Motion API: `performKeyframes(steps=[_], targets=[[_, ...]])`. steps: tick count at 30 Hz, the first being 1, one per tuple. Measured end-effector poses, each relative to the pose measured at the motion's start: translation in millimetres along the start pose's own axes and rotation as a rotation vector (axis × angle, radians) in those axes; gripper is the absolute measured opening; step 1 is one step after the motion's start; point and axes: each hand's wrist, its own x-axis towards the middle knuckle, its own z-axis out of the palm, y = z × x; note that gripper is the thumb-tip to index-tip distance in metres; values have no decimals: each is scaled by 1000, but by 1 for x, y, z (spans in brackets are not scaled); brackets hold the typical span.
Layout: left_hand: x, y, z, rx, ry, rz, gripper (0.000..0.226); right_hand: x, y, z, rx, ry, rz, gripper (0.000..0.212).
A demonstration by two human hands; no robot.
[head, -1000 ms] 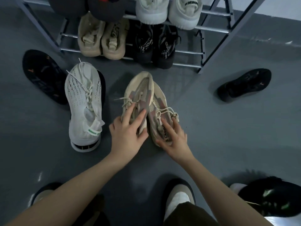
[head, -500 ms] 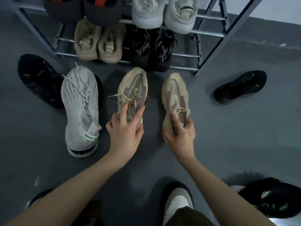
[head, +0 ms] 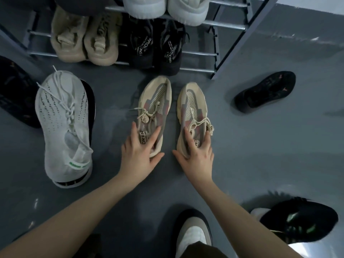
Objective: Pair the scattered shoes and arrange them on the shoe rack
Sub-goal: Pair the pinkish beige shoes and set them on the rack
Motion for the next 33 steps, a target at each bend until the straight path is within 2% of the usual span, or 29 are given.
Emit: performKeyframes(steps=[2, 6, 11, 17, 24, 33], targets=[[3, 1, 2, -18, 2, 6, 75, -1, 1, 3, 22, -1, -37, 72], [8, 3, 1, -57, 9, 18, 66, -1, 3, 4, 78, 9, -86, 57], [12, 5, -24, -136, 66, 40, 50, 0, -10, -11, 117, 35, -109, 45], [2, 7, -75, -192, 166, 57, 49, -9, -55, -49, 168, 141, -133, 42], [-16, 10, -146, -276, 332, 120, 43, -21, -105, -110, 225, 288, -238, 45], [-25, 8, -251, -274, 533, 158, 46, -21, -185, -181, 218, 450, -397, 42]])
